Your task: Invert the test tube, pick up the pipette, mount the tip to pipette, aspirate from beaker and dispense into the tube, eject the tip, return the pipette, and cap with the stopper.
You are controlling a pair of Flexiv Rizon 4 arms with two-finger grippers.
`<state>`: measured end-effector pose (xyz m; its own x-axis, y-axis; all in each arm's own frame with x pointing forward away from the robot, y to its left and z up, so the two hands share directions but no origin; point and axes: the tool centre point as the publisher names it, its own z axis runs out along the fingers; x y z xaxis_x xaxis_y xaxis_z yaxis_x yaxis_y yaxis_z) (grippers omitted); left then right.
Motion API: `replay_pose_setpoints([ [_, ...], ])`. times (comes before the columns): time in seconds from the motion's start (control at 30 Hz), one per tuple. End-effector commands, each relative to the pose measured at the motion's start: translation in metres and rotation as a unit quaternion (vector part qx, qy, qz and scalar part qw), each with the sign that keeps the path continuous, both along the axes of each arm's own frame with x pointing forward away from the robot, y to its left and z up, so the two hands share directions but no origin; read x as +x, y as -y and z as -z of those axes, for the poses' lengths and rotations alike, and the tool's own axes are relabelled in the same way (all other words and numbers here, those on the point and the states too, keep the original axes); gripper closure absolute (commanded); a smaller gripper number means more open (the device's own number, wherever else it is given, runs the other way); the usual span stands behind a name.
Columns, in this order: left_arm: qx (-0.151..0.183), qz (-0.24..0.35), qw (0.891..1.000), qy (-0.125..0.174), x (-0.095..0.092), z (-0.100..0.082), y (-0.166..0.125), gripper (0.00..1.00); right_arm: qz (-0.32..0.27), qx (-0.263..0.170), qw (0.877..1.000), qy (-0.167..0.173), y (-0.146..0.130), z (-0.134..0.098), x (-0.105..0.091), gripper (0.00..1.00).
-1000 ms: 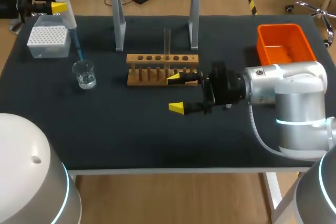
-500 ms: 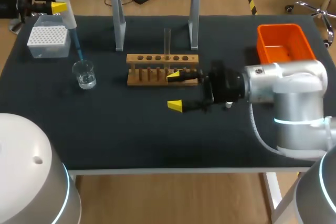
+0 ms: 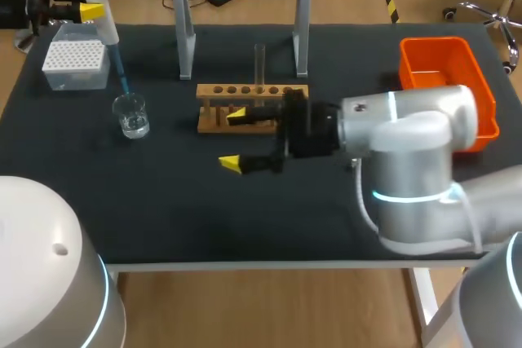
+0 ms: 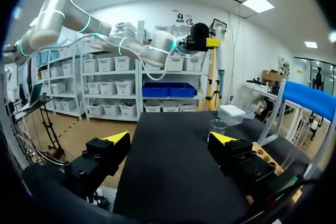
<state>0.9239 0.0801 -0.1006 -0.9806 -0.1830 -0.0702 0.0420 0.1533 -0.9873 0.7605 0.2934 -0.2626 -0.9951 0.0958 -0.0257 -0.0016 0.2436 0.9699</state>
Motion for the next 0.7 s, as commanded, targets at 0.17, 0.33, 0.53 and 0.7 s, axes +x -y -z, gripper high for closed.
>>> replay_pose_setpoints([
  [0.17, 0.0, 0.001, 1.0, 0.0, 0.0, 0.0, 0.0, 1.0, 0.048, -0.016, 0.999, 0.019, -0.076, 0.024, 0.023, 0.0],
  [0.33, 0.0, 0.001, 1.0, 0.0, 0.0, 0.0, 0.0, 1.0, 0.061, -0.029, 0.997, 0.026, -0.09, 0.032, 0.039, 0.0],
  [0.53, 0.0, 0.001, 1.0, 0.0, 0.0, 0.0, 0.0, 1.0, 0.077, -0.038, 0.996, 0.024, -0.098, 0.042, 0.052, 0.0],
  [0.7, 0.0, 0.001, 1.0, 0.0, 0.0, 0.0, 0.0, 1.0, 0.095, -0.041, 0.994, 0.02, -0.103, 0.049, 0.064, 0.0],
])
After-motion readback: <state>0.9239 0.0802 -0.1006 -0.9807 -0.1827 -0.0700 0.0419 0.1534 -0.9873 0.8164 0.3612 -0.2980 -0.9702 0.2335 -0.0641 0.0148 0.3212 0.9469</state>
